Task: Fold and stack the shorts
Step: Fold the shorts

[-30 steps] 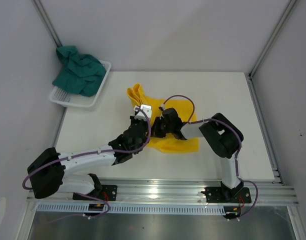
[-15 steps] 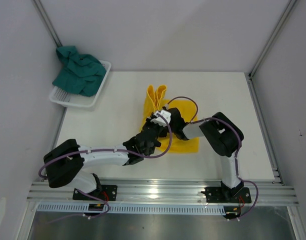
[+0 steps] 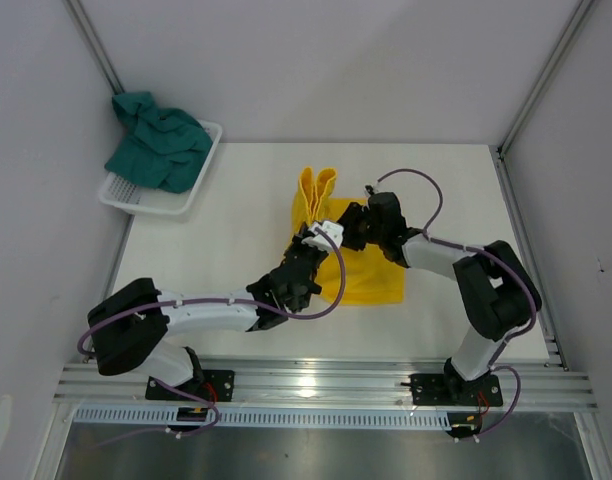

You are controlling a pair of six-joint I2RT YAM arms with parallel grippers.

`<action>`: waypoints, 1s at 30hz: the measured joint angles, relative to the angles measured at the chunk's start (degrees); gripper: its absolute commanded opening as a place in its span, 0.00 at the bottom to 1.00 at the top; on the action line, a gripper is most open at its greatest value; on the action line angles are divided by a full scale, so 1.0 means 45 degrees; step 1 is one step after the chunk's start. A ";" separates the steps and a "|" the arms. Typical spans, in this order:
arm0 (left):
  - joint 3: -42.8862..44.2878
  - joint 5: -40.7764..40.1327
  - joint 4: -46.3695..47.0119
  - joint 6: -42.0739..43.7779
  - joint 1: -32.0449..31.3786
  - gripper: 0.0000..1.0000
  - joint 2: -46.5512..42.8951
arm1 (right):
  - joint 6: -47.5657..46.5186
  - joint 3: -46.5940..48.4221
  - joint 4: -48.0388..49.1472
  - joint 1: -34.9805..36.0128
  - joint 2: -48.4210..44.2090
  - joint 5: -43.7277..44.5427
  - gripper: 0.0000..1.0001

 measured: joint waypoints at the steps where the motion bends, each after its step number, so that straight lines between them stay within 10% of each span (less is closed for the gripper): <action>1: 0.0000 -0.0063 0.0019 0.0073 -0.0024 0.00 0.0005 | -0.0204 -0.0034 -0.0301 -0.0117 -0.0369 0.0194 0.40; 13: 0.1574 -0.0797 -0.0136 0.0996 -0.0534 0.00 0.1530 | -0.3109 -0.2166 -0.3993 -0.3313 -0.4333 0.2297 0.38; 30: 0.4818 -0.2035 -0.0442 0.3235 -0.1583 0.00 0.5197 | -0.4143 -0.2710 -0.5037 -0.4342 -0.2579 0.2977 0.29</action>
